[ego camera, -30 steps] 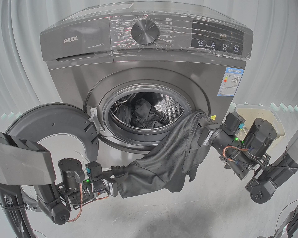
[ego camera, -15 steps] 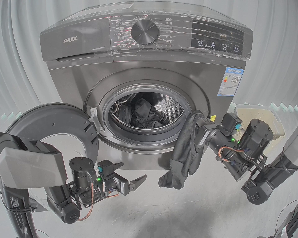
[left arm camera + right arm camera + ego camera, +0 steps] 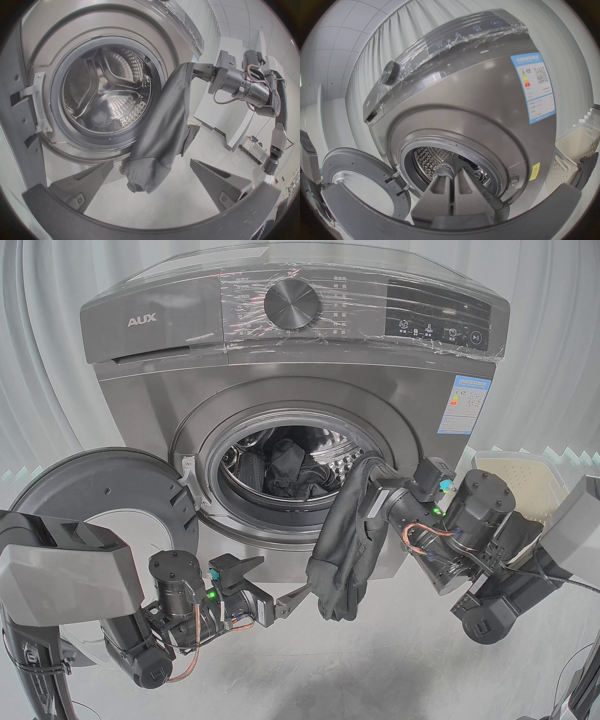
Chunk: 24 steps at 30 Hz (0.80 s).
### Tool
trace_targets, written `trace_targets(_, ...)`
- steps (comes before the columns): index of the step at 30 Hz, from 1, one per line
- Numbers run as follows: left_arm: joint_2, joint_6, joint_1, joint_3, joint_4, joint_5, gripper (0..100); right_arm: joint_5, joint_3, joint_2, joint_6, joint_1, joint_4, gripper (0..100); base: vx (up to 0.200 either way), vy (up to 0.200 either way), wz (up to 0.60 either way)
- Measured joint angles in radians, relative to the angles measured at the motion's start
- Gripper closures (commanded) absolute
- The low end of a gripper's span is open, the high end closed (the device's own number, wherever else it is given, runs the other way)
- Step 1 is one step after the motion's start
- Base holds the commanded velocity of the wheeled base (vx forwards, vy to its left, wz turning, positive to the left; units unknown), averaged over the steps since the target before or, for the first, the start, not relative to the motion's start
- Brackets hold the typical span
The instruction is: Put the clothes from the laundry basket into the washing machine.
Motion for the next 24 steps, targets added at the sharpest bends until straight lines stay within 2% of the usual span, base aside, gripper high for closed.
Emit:
trace_targets(14,0.024,0.001,-0.023,-0.051,0.0,0.008,0,-0.007,-0.216,0.103,0.0,0.061,0.096,100,0.0,0.0,0.0)
trace_targets(24,0.1,0.001,-0.026,-0.13,0.0,0.009,0,-0.008,-0.259,0.139,0.0,0.076,0.09,100,0.0,0.0,0.0)
